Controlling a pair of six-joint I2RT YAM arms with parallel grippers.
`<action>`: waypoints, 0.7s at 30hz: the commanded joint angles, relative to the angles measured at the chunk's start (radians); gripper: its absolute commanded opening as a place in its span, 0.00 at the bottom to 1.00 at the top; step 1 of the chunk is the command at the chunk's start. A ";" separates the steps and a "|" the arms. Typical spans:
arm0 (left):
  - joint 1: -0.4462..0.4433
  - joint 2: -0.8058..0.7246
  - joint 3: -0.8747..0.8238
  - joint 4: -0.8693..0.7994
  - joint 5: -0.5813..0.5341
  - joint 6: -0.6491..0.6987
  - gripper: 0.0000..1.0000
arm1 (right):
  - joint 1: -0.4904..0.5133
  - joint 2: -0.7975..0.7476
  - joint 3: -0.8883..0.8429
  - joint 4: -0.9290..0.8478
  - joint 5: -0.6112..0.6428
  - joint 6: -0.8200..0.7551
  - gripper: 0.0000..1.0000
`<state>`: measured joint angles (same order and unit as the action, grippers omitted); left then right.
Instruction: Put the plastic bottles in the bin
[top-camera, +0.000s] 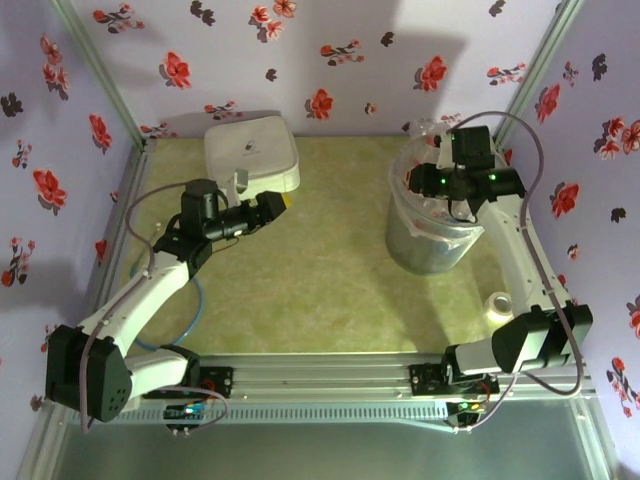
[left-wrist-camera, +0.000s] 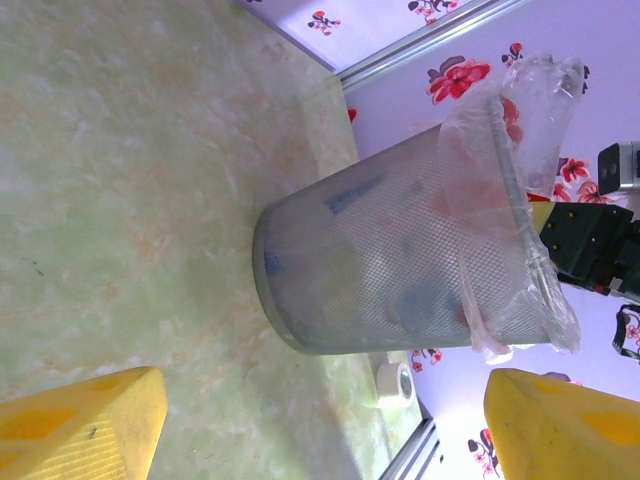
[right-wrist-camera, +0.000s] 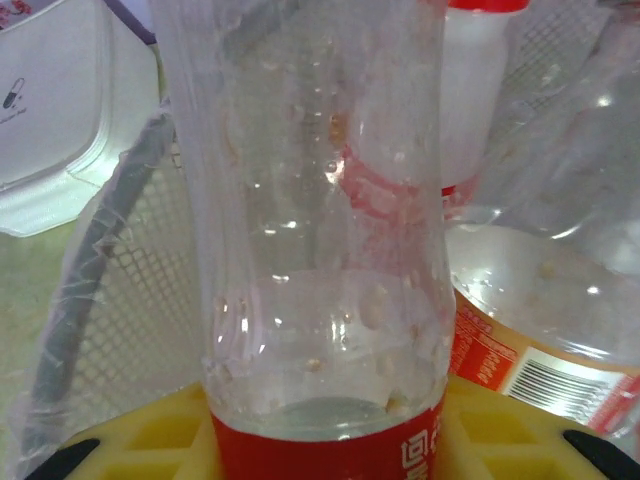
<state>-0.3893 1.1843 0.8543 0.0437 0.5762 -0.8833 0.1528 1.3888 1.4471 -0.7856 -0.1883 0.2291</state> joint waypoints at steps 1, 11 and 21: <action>0.006 -0.001 0.001 -0.001 -0.009 0.027 0.83 | -0.008 0.005 -0.074 -0.072 0.035 0.043 0.18; 0.006 0.002 -0.007 -0.005 -0.008 0.037 0.83 | -0.013 -0.053 0.256 -0.285 0.191 -0.001 0.69; 0.005 -0.012 -0.020 -0.028 -0.007 0.058 0.83 | -0.042 0.110 0.563 -0.399 0.311 -0.032 0.80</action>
<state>-0.3893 1.1843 0.8459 0.0269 0.5758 -0.8604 0.1200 1.4345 1.9713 -1.1145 0.0605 0.2161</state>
